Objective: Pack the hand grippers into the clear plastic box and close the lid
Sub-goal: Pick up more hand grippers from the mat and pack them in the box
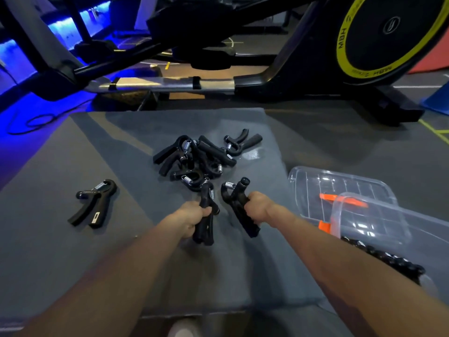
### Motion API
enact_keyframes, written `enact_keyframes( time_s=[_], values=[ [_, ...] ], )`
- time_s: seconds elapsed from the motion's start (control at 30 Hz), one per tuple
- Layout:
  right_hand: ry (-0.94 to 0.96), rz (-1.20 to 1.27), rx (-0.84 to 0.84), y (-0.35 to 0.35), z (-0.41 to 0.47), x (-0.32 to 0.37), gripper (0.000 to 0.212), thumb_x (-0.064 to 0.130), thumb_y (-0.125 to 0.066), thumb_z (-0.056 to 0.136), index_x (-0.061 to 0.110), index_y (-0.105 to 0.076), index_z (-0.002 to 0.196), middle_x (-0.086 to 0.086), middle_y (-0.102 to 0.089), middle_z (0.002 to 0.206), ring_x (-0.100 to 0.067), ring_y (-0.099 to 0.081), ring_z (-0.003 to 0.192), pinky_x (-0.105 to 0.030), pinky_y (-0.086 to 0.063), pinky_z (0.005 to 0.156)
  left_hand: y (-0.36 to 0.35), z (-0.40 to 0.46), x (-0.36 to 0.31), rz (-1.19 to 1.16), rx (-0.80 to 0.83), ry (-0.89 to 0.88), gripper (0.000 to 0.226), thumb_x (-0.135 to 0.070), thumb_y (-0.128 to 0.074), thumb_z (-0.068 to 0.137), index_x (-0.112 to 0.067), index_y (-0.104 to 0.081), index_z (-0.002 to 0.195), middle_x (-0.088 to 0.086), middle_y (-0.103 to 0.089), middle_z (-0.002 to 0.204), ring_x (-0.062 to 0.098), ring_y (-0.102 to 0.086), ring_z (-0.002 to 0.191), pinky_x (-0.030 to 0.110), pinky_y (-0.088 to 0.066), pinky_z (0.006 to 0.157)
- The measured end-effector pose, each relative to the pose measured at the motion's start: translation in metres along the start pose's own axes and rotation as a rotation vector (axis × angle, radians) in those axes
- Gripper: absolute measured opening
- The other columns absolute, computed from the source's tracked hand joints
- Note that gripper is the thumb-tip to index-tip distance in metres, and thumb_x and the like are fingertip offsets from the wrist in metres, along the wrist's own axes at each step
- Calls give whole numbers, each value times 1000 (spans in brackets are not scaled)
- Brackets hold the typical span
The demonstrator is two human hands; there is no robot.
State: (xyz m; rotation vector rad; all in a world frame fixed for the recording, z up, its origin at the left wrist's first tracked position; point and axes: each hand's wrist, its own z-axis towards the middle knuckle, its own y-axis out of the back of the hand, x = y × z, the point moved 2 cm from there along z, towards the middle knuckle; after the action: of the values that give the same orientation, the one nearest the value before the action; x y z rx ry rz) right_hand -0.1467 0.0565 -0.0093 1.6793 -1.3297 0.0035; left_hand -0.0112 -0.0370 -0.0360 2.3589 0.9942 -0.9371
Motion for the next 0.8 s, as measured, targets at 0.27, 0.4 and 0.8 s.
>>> enact_keyframes(
  time_s=[0.27, 0.4, 0.8],
  values=[
    [96, 331, 26, -9, 18, 2, 24, 19, -57, 91, 18, -48, 69, 1, -48, 63, -13, -44, 54, -24, -37, 52, 8, 5, -7, -100, -65, -70, 18, -2, -46, 95, 0, -57, 109, 9, -59, 75, 20, -56, 66, 37, -49, 76],
    [86, 399, -2, -5, 19, 4, 27, 19, -54, 93, 20, -48, 67, 2, -50, 67, -10, -44, 57, -20, -37, 54, 6, 0, -10, -194, -73, -104, 15, -3, -43, 96, -5, -54, 105, 9, -56, 74, 20, -53, 66, 35, -49, 67],
    [211, 495, -121, -13, 0, 28, 15, 26, -49, 96, 15, -49, 85, -5, -54, 80, -23, -52, 78, -31, -44, 71, -25, -18, -22, -433, 0, -196, 29, 4, -35, 97, 4, -48, 123, 8, -58, 82, 18, -55, 73, 35, -48, 77]
  ],
)
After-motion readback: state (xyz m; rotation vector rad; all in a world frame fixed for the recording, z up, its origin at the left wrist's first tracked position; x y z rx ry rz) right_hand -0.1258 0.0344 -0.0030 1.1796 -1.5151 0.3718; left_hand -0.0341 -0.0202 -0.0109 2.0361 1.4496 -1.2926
